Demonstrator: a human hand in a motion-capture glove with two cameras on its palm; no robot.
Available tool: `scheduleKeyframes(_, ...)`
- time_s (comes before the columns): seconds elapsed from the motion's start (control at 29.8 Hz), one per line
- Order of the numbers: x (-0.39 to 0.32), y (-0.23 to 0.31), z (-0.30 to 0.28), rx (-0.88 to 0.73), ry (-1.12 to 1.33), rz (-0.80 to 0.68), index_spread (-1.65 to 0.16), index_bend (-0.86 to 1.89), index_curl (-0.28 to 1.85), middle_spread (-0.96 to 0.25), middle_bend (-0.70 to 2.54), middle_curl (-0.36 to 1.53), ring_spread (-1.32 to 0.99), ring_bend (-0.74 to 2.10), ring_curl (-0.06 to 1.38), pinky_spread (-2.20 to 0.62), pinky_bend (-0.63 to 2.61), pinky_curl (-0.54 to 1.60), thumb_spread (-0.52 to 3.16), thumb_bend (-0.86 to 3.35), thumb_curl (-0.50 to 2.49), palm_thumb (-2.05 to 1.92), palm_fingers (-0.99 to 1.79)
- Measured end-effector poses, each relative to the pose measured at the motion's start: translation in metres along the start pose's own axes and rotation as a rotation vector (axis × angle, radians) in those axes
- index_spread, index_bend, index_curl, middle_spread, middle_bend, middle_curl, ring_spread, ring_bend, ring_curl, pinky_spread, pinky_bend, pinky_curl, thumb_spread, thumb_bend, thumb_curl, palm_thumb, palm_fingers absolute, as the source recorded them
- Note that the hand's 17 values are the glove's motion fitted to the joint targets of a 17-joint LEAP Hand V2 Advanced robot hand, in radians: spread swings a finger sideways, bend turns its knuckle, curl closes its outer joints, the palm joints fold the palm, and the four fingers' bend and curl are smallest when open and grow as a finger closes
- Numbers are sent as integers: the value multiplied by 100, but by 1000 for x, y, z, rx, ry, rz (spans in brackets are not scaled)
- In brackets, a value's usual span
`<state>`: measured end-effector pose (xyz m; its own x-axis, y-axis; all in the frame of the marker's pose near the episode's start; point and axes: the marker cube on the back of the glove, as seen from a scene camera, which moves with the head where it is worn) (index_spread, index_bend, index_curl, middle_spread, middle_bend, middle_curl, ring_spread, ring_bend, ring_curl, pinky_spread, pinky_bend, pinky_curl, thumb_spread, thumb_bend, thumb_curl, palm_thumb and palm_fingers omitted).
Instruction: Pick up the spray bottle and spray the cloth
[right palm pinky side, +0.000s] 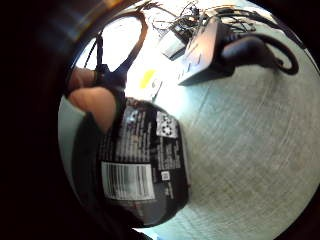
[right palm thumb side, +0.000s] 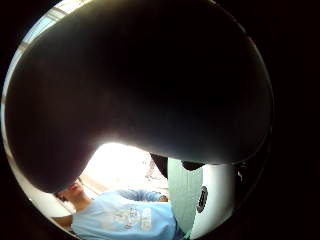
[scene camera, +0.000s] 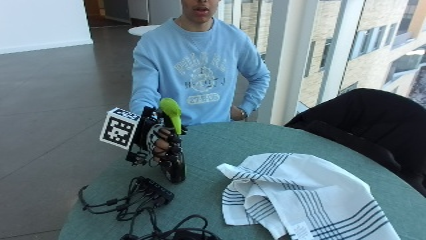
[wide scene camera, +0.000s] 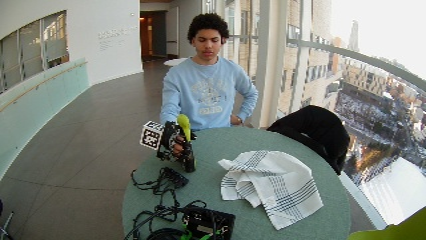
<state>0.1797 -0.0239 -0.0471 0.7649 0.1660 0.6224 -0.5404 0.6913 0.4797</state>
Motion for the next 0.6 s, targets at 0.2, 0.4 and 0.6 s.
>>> scheduleKeyframes(0.2, -18, -9, 7, -78, 78, -54, -26, 21, 34, -9, 29, 42, -9, 38, 36, 12, 19, 33, 96, 1, 44, 93, 110)
scheduleKeyframes(0.4, -55, -33, 24, -264, 161, -37, -25, 16, 36, -9, 28, 43, -9, 39, 37, 11, 21, 34, 92, -1, 47, 94, 115)
scheduleKeyframes(0.6, -83, -64, 43, -432, 271, -14, -23, 15, 37, -9, 29, 44, -9, 41, 38, 9, 23, 35, 88, -2, 49, 94, 119)
